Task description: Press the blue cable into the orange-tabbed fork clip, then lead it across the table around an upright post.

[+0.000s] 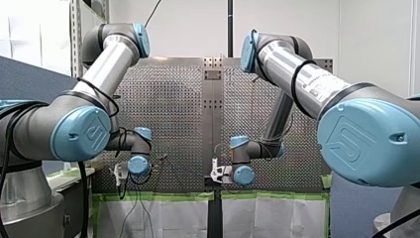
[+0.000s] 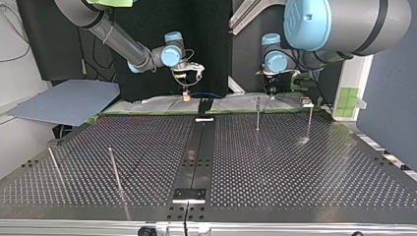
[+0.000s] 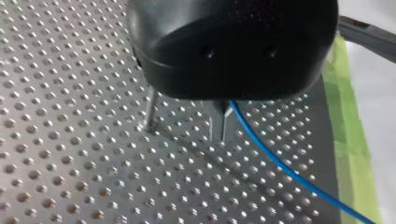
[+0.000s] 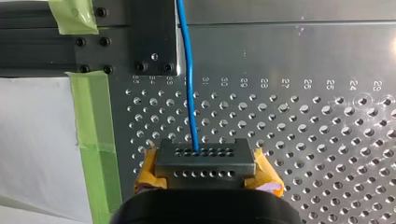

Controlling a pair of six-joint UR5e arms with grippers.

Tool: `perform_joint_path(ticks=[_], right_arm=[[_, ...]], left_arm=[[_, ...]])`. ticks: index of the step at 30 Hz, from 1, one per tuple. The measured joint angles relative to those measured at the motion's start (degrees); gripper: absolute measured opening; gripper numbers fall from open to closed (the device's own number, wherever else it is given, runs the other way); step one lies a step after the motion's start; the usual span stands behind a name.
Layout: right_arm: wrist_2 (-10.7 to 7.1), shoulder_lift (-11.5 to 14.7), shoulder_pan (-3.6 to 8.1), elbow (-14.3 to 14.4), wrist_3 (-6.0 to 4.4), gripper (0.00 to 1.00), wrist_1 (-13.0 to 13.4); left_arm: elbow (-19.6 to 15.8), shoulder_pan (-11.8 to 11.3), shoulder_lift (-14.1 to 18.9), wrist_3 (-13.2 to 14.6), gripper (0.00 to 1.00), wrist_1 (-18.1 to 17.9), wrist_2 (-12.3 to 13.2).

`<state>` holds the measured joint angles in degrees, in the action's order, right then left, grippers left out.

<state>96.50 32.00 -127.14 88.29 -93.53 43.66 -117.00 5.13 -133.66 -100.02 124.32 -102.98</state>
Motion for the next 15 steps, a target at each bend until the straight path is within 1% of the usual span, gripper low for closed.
perform_joint_path(ticks=[9,15], right_arm=[[-0.07,0.0,-0.02,-0.5,0.08,0.00,-0.5],[-0.08,0.0,0.06,-0.7,0.04,0.00,-0.7]], left_arm=[[-0.2,0.0,0.8,0.2,0.00,-0.2,0.5],[0.0,-0.2,0.8,-0.6,0.00,-2.0,0.8]])
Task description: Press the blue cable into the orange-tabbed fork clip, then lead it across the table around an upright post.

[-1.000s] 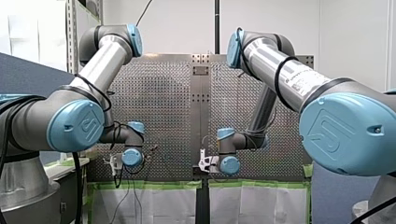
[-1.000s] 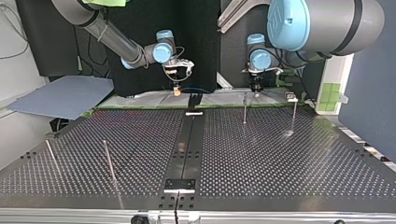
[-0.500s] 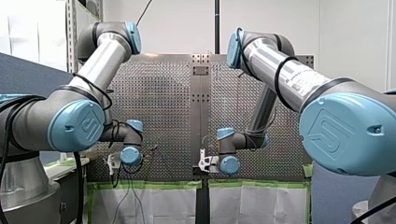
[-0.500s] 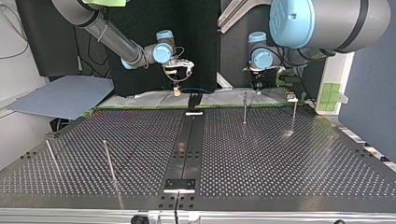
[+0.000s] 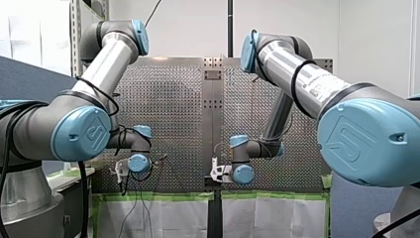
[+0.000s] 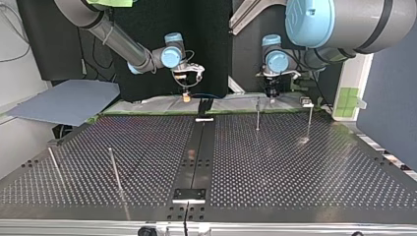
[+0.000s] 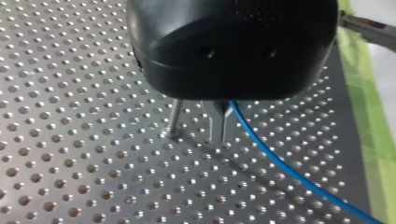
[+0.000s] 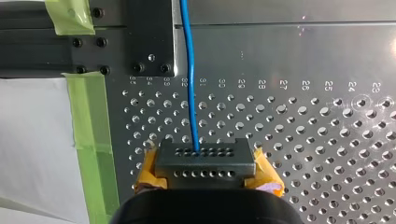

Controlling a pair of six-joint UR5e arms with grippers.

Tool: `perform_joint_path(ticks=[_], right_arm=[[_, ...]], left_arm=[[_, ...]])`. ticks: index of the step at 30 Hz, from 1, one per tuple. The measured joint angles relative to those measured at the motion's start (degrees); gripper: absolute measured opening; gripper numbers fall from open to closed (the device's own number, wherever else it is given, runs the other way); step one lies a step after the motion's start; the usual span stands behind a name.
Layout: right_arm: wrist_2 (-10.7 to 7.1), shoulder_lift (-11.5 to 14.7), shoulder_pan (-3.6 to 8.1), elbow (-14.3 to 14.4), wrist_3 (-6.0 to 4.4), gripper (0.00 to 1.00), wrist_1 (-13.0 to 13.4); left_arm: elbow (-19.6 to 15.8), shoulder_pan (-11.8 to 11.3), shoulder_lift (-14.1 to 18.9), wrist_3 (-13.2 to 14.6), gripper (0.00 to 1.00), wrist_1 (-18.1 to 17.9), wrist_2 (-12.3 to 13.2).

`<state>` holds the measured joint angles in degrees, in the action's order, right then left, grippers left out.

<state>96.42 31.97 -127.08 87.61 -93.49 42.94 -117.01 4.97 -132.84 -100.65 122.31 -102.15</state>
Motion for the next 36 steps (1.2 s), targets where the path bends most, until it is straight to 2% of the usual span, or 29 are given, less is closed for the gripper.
perform_joint_path(ticks=[4,25,32,36], right_arm=[[0.00,0.0,0.14,-0.3,0.01,0.00,-0.3],[0.13,-0.3,0.94,-0.9,0.05,0.00,-0.8],[0.02,-0.4,1.44,-1.7,-0.11,0.00,-1.0],[0.01,-0.4,1.98,-3.0,-0.16,0.00,-1.9]], left_arm=[[0.7,-0.2,0.0,-0.8,0.00,-1.0,0.3],[3.2,-1.2,-1.4,-1.9,0.00,0.1,2.6],[5.6,-1.6,-1.5,-2.0,0.00,2.4,2.9],[6.4,-1.8,-1.4,-2.1,0.00,3.4,3.2]])
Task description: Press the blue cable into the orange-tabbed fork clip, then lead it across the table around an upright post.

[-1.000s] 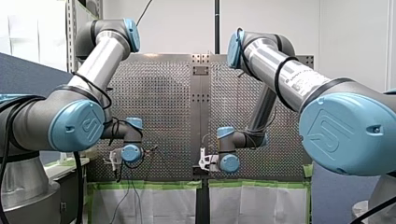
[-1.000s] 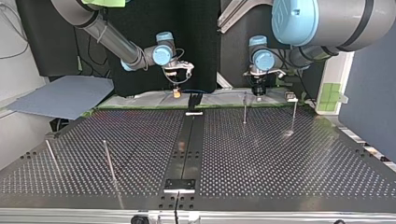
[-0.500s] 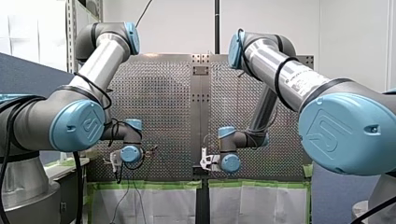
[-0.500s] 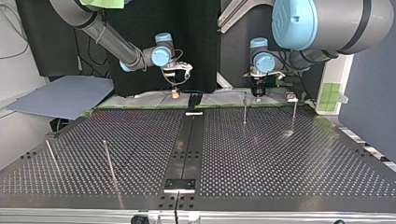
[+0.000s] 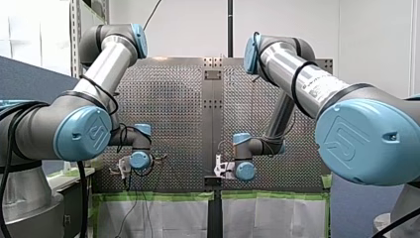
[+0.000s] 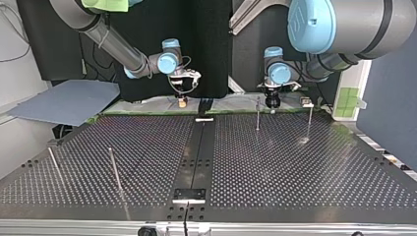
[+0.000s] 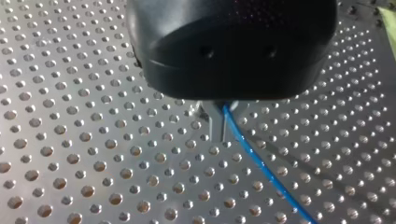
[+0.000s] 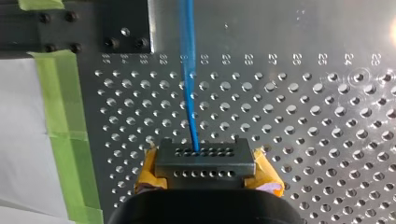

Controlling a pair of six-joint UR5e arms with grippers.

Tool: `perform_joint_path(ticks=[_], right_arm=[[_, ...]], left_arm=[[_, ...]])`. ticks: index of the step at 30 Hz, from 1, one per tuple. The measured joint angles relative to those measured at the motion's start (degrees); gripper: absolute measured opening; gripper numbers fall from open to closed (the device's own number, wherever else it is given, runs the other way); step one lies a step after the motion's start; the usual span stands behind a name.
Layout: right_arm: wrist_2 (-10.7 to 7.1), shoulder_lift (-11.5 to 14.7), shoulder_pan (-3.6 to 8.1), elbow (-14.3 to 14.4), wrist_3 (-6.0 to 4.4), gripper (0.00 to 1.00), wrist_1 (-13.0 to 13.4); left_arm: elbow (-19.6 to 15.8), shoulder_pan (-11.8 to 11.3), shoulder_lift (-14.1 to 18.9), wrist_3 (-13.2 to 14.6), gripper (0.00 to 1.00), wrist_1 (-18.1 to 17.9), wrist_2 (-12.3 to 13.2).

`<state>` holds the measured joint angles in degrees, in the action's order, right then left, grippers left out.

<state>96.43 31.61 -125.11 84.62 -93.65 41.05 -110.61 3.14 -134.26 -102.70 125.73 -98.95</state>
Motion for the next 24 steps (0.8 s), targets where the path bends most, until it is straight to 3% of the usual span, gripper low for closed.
perform_joint_path(ticks=[10,11,12,13,19,21,23,24], right_arm=[[-0.01,0.0,1.44,-2.5,0.17,0.00,-2.5],[-0.01,0.0,1.51,-2.6,0.18,0.00,-2.6],[-0.01,0.0,1.56,-2.6,0.19,0.00,-2.6],[-0.01,0.0,1.60,-2.6,0.20,0.00,-2.7],[-0.05,0.0,1.64,-2.6,0.21,0.00,-3.0],[-0.07,-0.1,1.64,-2.6,0.21,0.00,-3.1],[-0.08,-0.1,1.63,-2.6,0.21,0.00,-3.1],[-0.07,-0.1,1.64,-2.6,0.21,0.00,-3.1]], left_arm=[[0.3,-0.8,0.0,-0.1,0.02,0.1,0.7],[0.3,-0.8,0.0,0.2,0.44,0.0,0.8],[0.3,-0.9,0.0,0.5,0.44,0.0,0.8],[0.3,-0.9,0.0,0.8,0.51,0.1,0.7],[0.3,-0.7,0.0,1.5,0.49,1.5,-0.5],[0.3,-0.7,0.0,1.6,0.55,1.6,0.0],[0.3,-0.9,0.0,1.5,0.88,1.8,0.9],[0.2,-1.0,0.0,1.3,0.88,1.9,1.3]])
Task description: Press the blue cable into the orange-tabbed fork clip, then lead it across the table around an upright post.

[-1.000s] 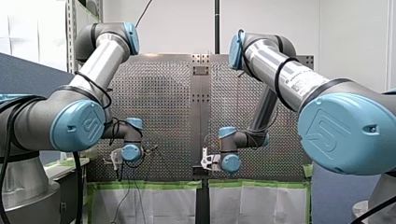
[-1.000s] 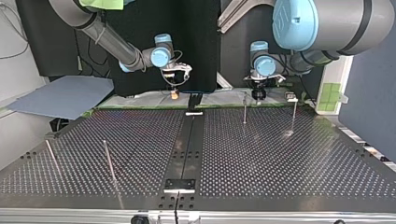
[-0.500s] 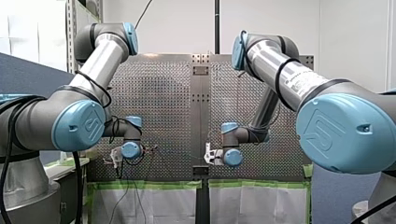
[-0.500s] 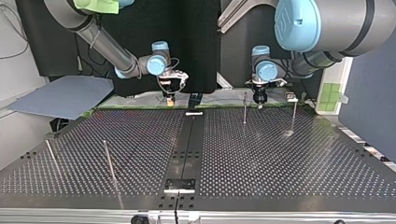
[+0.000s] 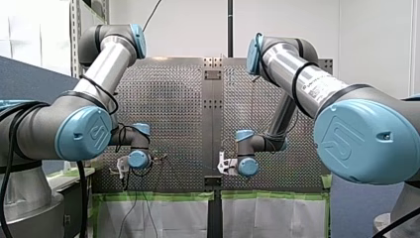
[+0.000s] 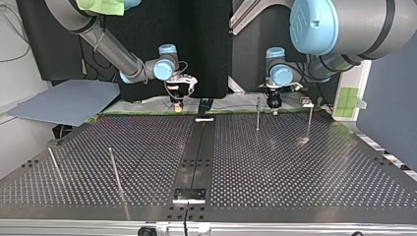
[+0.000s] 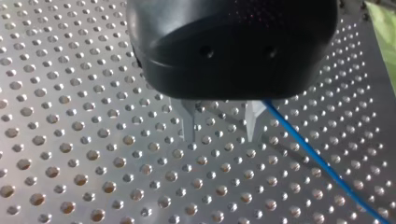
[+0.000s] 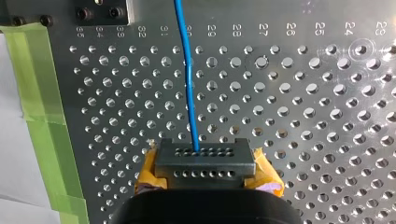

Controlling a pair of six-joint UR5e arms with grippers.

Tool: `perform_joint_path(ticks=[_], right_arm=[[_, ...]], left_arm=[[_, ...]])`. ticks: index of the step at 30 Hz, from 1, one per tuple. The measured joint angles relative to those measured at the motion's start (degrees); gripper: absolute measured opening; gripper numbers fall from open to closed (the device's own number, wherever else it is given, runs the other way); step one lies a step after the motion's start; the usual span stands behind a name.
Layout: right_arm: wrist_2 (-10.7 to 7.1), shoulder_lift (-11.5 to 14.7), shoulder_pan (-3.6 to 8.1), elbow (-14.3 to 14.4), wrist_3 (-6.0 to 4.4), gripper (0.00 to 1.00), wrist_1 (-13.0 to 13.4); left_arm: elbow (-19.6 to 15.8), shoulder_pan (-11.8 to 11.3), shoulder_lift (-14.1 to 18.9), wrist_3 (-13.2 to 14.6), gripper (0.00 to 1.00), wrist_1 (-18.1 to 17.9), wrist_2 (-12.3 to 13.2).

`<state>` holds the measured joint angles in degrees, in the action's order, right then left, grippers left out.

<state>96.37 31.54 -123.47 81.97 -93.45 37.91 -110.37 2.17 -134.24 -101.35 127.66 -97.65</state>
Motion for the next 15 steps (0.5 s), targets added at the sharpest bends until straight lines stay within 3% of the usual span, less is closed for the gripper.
perform_joint_path(ticks=[1,5,11,15], right_arm=[[0.00,0.0,0.00,0.0,0.00,0.00,0.0],[0.04,0.0,-0.01,0.0,0.00,0.00,0.0],[0.04,0.0,-0.01,0.0,0.00,0.00,0.0],[0.04,0.0,0.00,0.0,0.00,0.00,0.0]], left_arm=[[0.0,0.0,0.0,-0.1,1.00,0.2,0.5],[-0.2,0.0,0.0,-0.4,1.00,1.8,1.8],[-1.7,0.4,0.2,1.1,1.00,4.8,0.9],[-3.6,0.2,0.6,1.5,1.00,5.7,2.5]])
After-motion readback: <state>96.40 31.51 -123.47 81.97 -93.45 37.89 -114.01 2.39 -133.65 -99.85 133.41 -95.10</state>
